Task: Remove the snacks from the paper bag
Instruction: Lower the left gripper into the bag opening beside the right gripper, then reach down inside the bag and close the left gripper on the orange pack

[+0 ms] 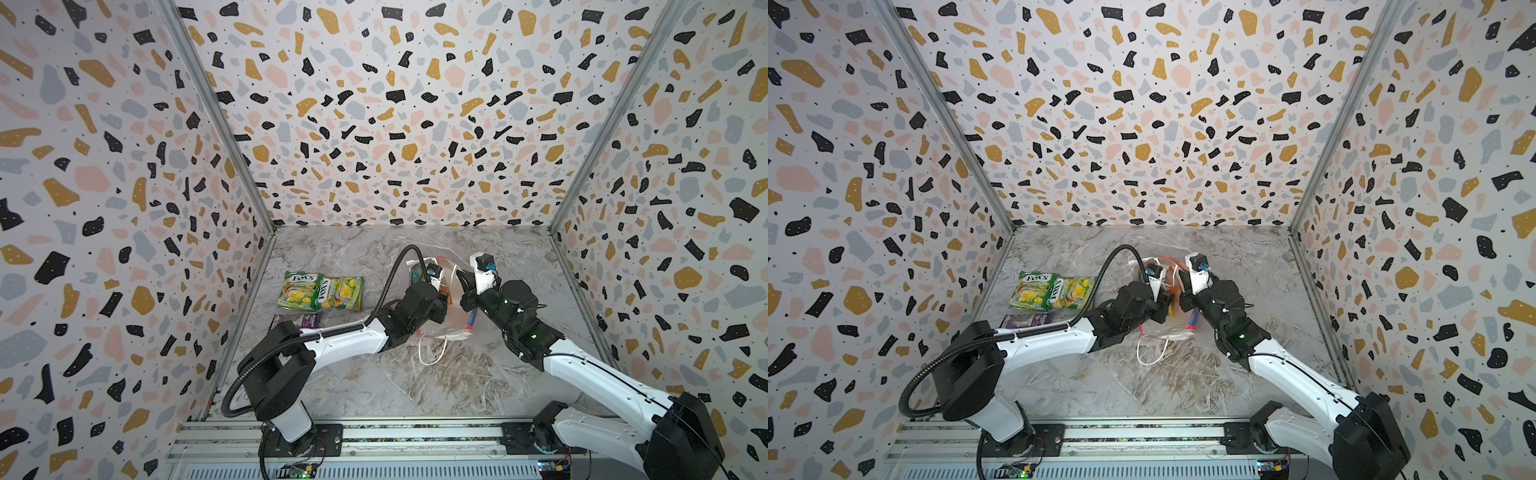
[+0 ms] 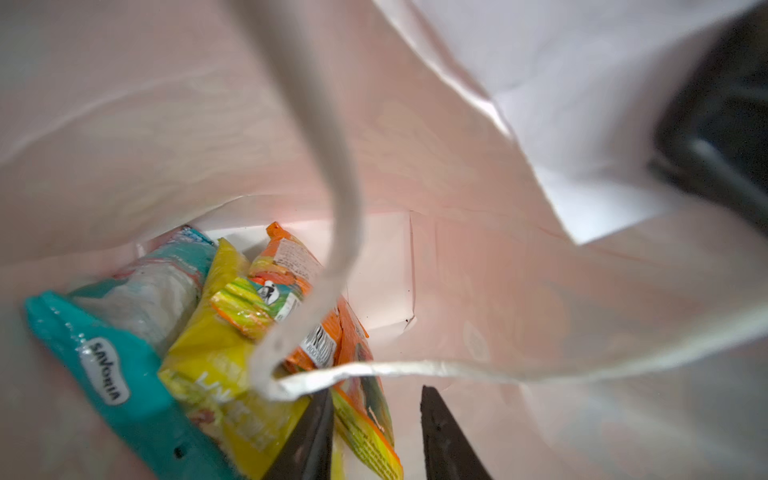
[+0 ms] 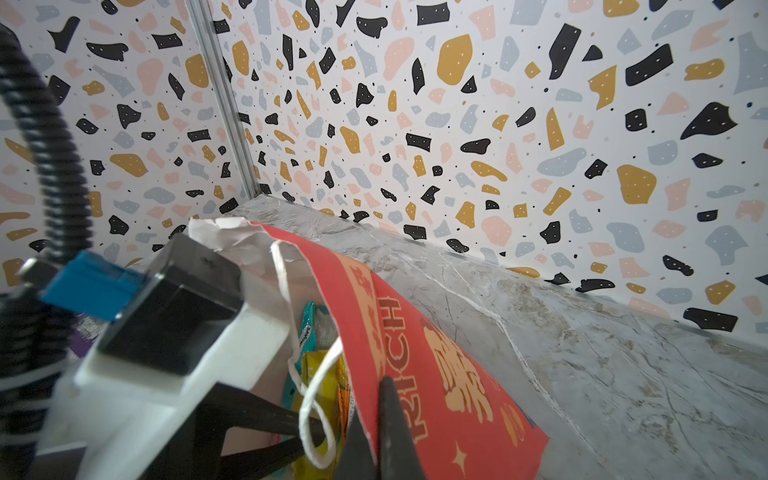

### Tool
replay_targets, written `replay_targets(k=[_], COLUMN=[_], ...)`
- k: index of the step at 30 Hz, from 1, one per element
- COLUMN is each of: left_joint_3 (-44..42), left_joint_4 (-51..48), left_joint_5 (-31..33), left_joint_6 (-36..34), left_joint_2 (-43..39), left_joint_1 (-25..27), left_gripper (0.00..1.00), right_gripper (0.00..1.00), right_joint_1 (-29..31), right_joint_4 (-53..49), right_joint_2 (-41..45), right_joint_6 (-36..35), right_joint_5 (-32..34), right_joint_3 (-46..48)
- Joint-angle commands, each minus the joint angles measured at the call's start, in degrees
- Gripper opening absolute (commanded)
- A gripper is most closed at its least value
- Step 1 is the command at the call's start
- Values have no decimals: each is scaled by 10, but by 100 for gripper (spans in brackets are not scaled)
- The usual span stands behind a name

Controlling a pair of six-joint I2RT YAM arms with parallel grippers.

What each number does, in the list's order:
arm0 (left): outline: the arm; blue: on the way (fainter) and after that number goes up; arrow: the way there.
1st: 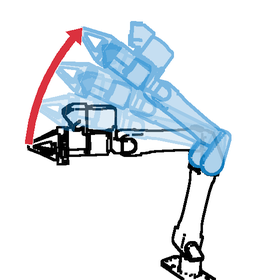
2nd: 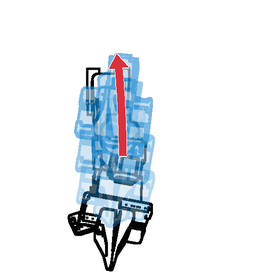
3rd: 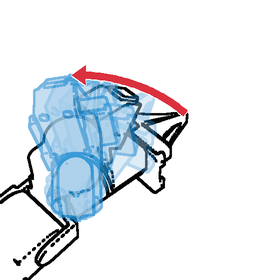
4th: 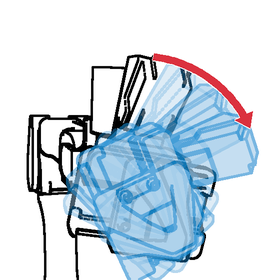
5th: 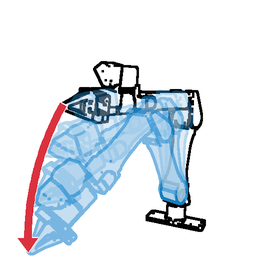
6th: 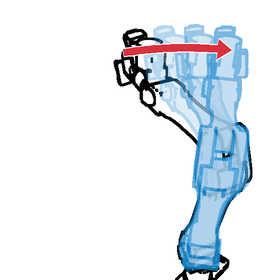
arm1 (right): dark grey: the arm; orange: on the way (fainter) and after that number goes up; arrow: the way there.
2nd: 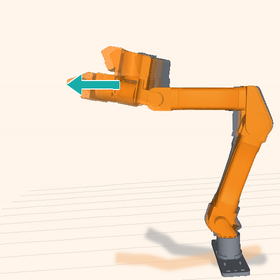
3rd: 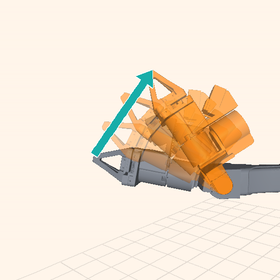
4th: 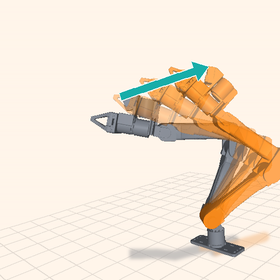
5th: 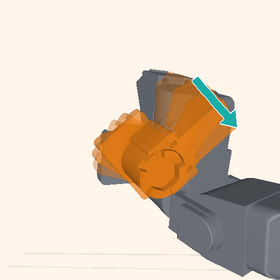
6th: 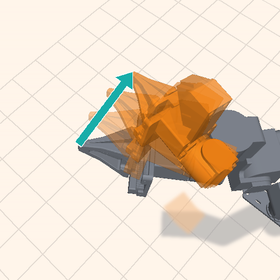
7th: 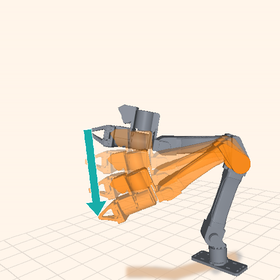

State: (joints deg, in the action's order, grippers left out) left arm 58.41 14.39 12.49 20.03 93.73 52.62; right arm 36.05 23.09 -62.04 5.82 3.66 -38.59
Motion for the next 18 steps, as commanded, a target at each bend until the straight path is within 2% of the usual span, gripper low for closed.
replay_targets(k=[1,6,18], left_joint_3=[22,23,-48], left_joint_4=[4,-12,-4], left_joint_5=[5,7,6], left_joint_6=[11,7,-25], left_joint_2=[10,15,-101], left_joint_1=[-7,-9,5], left_gripper=[34,32,20], right_gripper=[0,0,0], right_joint_1=[-4,-6,-22], right_joint_4=[25,31,25], right_joint_2=[16,16,5], right_joint_6=[14,22,38], right_joint_5=[2,-2,-3], right_joint_3=[1,2,-3])
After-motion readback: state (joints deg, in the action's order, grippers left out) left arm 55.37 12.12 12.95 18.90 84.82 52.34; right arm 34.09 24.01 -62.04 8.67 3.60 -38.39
